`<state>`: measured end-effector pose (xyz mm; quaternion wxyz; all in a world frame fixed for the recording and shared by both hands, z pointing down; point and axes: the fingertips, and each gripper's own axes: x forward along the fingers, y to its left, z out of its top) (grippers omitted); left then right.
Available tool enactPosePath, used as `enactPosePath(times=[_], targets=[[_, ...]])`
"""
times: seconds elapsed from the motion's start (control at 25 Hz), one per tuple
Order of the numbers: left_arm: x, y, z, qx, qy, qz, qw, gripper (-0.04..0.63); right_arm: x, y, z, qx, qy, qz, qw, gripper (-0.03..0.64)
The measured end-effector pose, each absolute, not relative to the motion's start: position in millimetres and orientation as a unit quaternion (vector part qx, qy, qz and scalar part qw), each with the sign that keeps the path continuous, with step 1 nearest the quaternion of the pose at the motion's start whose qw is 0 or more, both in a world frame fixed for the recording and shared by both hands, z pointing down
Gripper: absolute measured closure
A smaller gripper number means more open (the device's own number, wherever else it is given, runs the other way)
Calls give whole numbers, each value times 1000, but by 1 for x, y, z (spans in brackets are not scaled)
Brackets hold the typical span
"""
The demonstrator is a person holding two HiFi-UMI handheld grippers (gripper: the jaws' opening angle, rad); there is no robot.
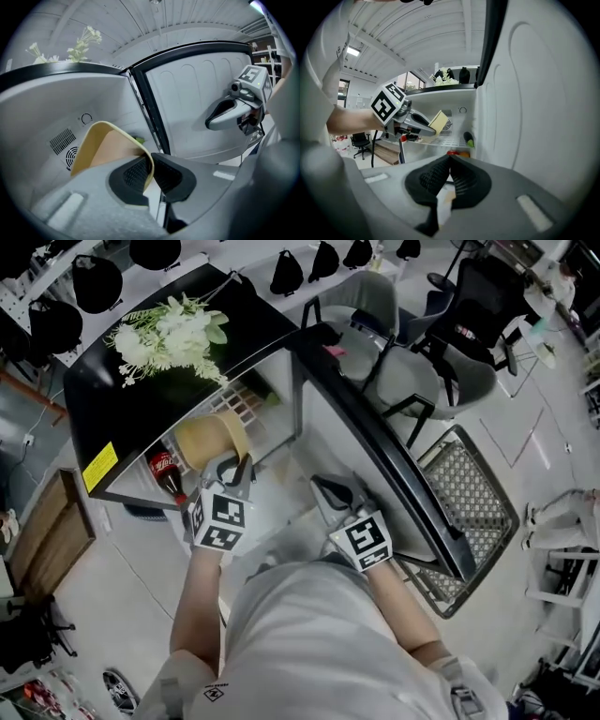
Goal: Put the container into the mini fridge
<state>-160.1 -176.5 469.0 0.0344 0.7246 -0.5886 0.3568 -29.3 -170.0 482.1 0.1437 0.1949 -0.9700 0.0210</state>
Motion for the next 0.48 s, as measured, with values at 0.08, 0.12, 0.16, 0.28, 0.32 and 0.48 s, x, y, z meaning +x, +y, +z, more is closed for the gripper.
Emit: enactPosePath(times=[0.08, 0.12, 0.16, 0.28, 0.32, 0.48], targets=[[-167, -186, 473, 725, -584, 364, 39, 572, -29, -172, 481, 199, -969, 21, 143, 614], [-171, -190, 475, 724, -582, 367, 42, 572, -29, -172, 481, 201, -969, 21, 143, 614], [-175, -194, 478, 723, -580, 371, 46, 571, -29, -173, 481, 202, -969, 20, 142, 614], [-186, -206, 485, 717, -577, 388, 50, 571, -30, -175, 481, 206, -968, 21, 142, 614], [-190, -210, 487, 714, -577, 393, 51, 571, -30, -175, 481, 207, -968, 23, 141, 614], [-202, -226, 493, 707, -576, 407, 52, 571, -31, -176, 480, 209, -968, 25, 138, 614]])
